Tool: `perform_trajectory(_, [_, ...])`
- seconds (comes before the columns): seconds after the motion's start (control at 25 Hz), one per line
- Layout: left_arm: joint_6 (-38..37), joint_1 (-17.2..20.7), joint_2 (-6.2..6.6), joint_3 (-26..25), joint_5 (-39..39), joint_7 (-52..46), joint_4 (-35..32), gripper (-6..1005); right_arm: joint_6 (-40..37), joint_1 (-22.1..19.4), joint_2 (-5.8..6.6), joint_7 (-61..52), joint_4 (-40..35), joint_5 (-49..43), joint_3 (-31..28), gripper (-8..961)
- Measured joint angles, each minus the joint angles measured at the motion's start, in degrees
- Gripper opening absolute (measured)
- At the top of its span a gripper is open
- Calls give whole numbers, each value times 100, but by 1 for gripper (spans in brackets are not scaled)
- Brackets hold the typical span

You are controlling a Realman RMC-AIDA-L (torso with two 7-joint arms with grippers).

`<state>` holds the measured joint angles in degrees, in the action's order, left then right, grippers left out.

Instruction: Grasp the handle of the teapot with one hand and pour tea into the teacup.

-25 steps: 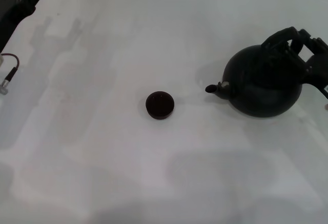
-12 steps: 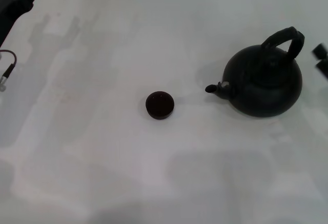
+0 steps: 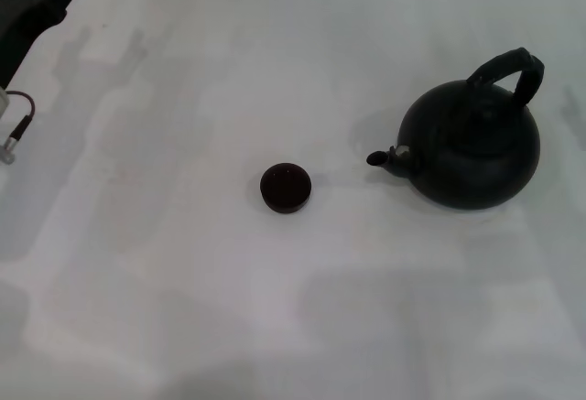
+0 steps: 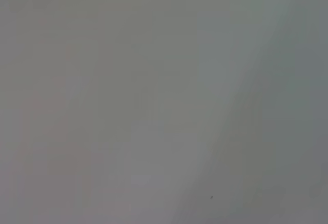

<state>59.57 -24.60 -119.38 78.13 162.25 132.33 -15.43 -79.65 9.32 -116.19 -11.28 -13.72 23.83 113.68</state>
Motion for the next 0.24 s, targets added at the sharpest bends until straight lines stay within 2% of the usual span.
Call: perform_trajectory(0.24, [-8,-1,2,-18,0,2,21,865,270,57,-1,27,-27,135,3,854])
